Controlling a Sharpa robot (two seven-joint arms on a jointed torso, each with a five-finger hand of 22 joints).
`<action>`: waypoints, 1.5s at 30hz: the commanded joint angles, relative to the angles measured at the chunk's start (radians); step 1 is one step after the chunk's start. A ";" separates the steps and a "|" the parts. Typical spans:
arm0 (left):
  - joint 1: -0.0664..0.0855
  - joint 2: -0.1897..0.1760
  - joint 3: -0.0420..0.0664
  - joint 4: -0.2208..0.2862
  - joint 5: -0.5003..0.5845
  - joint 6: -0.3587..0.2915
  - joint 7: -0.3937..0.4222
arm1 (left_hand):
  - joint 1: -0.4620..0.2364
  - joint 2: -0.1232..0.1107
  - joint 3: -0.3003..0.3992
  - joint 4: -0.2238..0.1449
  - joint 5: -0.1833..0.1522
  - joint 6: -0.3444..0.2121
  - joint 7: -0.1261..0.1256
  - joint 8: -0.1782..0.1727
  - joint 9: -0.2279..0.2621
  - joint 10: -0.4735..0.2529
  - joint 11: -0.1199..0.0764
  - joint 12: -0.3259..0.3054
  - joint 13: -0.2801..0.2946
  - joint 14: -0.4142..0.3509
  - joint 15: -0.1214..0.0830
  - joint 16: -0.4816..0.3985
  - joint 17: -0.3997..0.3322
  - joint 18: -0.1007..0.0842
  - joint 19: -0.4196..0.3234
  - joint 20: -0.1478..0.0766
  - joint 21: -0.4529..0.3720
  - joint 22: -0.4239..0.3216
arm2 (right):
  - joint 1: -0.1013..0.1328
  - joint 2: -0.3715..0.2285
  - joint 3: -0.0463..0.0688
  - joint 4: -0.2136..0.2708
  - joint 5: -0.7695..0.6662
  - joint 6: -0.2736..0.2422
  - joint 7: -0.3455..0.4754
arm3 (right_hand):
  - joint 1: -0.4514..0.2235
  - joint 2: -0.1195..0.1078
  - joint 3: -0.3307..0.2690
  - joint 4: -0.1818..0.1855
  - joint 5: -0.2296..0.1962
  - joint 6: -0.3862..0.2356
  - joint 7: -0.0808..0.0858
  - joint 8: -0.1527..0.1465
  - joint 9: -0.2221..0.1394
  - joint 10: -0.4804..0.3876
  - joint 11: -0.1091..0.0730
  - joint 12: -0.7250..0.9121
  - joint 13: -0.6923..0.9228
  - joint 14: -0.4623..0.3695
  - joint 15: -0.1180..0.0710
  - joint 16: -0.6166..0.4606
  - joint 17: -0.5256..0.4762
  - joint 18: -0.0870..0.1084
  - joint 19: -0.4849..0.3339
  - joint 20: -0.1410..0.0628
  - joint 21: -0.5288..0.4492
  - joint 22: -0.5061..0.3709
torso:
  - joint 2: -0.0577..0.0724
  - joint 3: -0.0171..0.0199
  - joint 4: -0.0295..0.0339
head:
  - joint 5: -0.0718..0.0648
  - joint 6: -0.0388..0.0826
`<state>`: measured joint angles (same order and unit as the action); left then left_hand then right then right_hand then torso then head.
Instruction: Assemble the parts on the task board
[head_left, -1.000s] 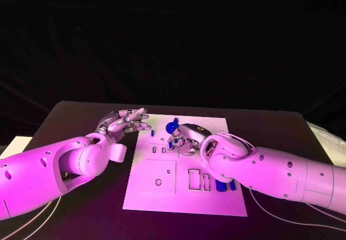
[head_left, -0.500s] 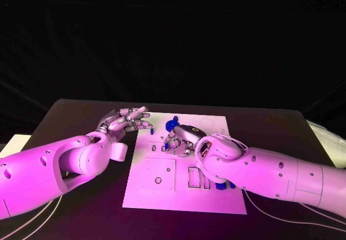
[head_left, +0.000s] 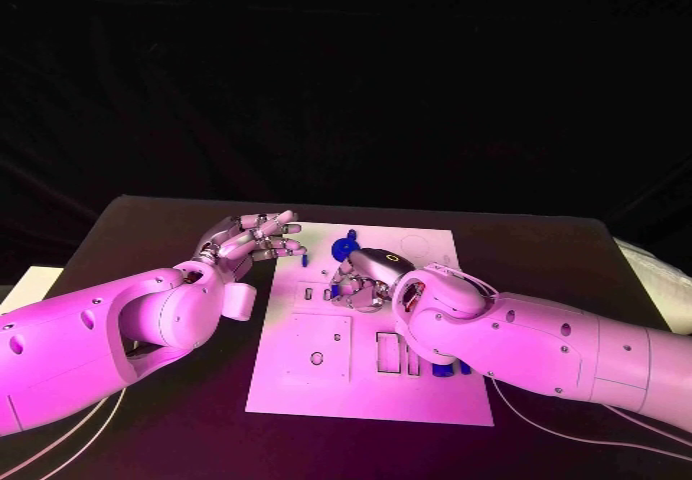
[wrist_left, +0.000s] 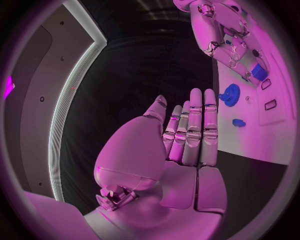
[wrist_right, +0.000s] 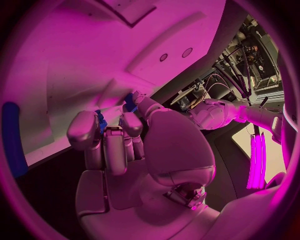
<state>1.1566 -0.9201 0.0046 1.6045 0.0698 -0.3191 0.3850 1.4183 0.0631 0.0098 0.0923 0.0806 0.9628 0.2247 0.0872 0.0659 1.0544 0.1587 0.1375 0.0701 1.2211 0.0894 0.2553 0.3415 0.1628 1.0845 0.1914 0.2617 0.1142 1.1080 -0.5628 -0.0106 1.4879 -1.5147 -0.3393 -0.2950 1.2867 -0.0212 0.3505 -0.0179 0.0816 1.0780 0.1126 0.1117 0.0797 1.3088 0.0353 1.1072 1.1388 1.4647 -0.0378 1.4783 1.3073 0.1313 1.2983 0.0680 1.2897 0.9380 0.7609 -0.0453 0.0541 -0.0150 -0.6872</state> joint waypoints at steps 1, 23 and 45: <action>0.001 0.003 0.000 0.003 0.002 0.023 0.009 | 0.011 0.003 0.000 -0.007 0.005 -0.004 -0.003 0.004 0.002 -0.005 -0.004 0.002 -0.002 -0.007 -0.004 -0.003 0.001 0.019 0.001 0.001 -0.003 -0.002 | -0.008 -0.006 -0.006 -0.002 -0.032 0.056 -0.041 | -0.003 -0.004 0.006 -0.002 0.006 0.009 0.004 0.002 0.002 -0.003 -0.005 -0.006 -0.001 0.069 -0.004 -0.006 0.080 -0.014 -0.005 -0.003 -0.004 -0.001 | 0.001 0.0003 -0.0012 | 0.001 -0.001; 0.001 0.009 0.000 0.002 0.002 0.029 0.006 | 0.011 0.003 0.000 -0.007 0.005 -0.004 -0.003 0.004 0.002 -0.005 -0.004 0.002 -0.002 -0.007 -0.004 -0.003 0.001 0.019 0.001 0.001 -0.003 -0.002 | -0.011 -0.013 -0.006 0.005 -0.045 0.053 -0.045 | -0.059 -0.072 -0.039 0.016 0.097 -0.035 0.020 -0.028 -0.009 -0.022 0.008 -0.037 -0.027 0.068 0.005 -0.010 0.077 -0.011 -0.013 0.003 -0.021 -0.026 | 0.001 -0.0002 -0.0001 | -0.008 -0.006; 0.001 0.012 0.000 -0.001 -0.001 0.034 -0.010 | 0.014 0.005 0.007 -0.013 0.005 -0.006 -0.002 0.003 0.001 -0.006 -0.004 0.002 -0.002 -0.008 -0.004 -0.004 0.005 0.019 0.001 0.000 -0.003 -0.001 | -0.021 -0.027 -0.005 0.043 -0.048 -0.172 0.037 | -0.052 -0.107 -0.106 0.022 0.144 -0.102 0.034 -0.043 -0.011 -0.084 0.022 -0.106 -0.095 0.066 0.019 -0.013 0.077 -0.006 -0.026 0.016 -0.040 -0.056 | 0.001 0.0002 0.0003 | -0.003 -0.008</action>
<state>1.1565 -0.9104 0.0046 1.6029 0.0708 -0.3075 0.3787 1.4222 0.0669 0.0183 0.0838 0.0806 0.9628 0.2247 0.0872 0.0659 1.0544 0.1587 0.1375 0.0690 1.2175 0.0857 0.2553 0.3454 0.1628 1.0845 0.1914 0.2617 0.1142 1.0884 -0.5879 -0.0161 1.5239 -1.5547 -0.4364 -0.2916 1.2362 -0.1203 0.2496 0.0056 0.2206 0.9841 0.1482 0.0692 0.0690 1.2320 0.0586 1.0049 1.0432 1.4683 -0.0268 1.4704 1.3078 0.1312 1.2764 0.0825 1.2533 0.8810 0.7618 -0.0458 0.0543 -0.0193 -0.6944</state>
